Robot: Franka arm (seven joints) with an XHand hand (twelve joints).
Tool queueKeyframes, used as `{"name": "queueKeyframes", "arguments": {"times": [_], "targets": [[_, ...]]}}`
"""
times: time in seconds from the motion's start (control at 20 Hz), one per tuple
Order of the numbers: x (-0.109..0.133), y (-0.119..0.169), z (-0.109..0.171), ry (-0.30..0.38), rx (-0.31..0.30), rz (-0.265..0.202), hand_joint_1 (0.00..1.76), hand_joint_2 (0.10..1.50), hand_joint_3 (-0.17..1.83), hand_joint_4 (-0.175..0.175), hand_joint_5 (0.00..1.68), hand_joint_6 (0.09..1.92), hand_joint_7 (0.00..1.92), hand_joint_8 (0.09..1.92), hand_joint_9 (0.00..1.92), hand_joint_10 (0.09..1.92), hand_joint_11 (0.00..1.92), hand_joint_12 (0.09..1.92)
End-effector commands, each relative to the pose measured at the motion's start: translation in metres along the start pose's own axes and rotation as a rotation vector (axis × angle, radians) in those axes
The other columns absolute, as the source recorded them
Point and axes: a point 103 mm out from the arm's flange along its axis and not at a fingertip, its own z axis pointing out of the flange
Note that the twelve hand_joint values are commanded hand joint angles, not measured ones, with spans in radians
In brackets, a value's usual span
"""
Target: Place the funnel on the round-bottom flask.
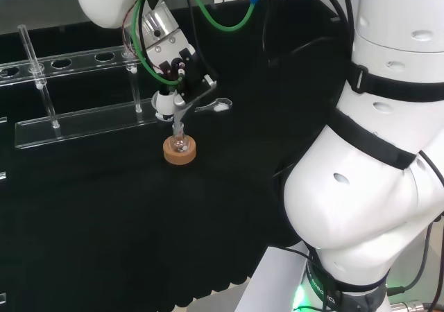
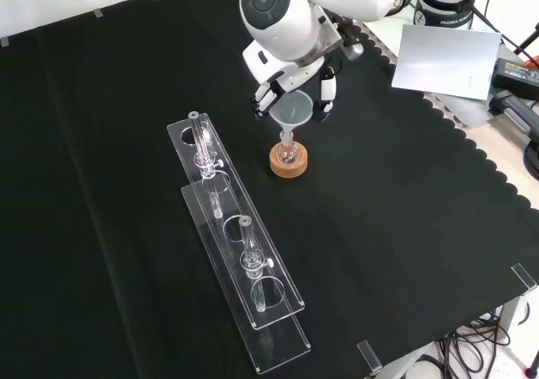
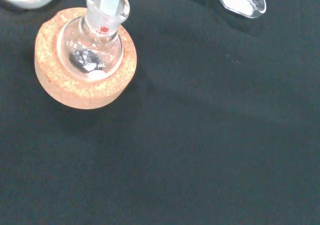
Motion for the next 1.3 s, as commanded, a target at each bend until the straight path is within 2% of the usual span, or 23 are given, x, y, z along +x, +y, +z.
{"name": "queueKeyframes", "arguments": {"times": [0.05, 0.5, 0.75, 0.85, 1.0, 1.15, 1.2, 1.3], "targets": [[0.001, 0.003, 0.002, -0.005, 0.009, 0.001, 0.9, 0.7, 0.63, -0.042, 0.9, 0.73, 1.04, 0.68, 1.38, 0.28, 1.02, 1.05], [0.001, 0.009, 0.01, -0.006, 0.036, -0.002, 0.89, 0.69, 0.63, -0.047, 0.84, 0.75, 0.99, 0.7, 1.33, 0.28, 0.99, 1.06], [0.0, 0.01, 0.012, -0.005, 0.063, -0.003, 0.82, 0.63, 0.64, -0.047, 0.58, 0.76, 0.82, 0.77, 1.18, 0.35, 0.85, 1.16], [0.0, 0.009, 0.012, 0.0, 0.07, -0.016, 0.8, 0.62, 0.62, -0.049, 0.49, 0.68, 0.76, 0.79, 1.12, 0.4, 0.82, 1.19], [0.004, 0.005, 0.004, -0.014, 0.08, -0.033, 0.71, 0.6, 0.56, -0.049, 0.41, 0.49, 0.56, 0.78, 0.93, 0.46, 0.72, 1.25], [0.005, 0.002, 0.001, -0.016, 0.091, -0.057, 0.6, 0.6, 0.43, -0.038, 0.25, 0.18, 0.19, 0.73, 0.54, 0.6, 0.56, 1.34], [0.006, 0.0, 0.001, -0.011, 0.083, -0.06, 0.56, 0.6, 0.37, -0.033, 0.19, 0.1, 0.1, 0.66, 0.41, 0.67, 0.5, 1.38], [0.006, -0.001, 0.0, -0.015, 0.09, -0.059, 0.5, 0.61, 0.27, -0.026, 0.11, 0.09, 0.02, 0.5, 0.23, 0.78, 0.44, 1.44]]}}
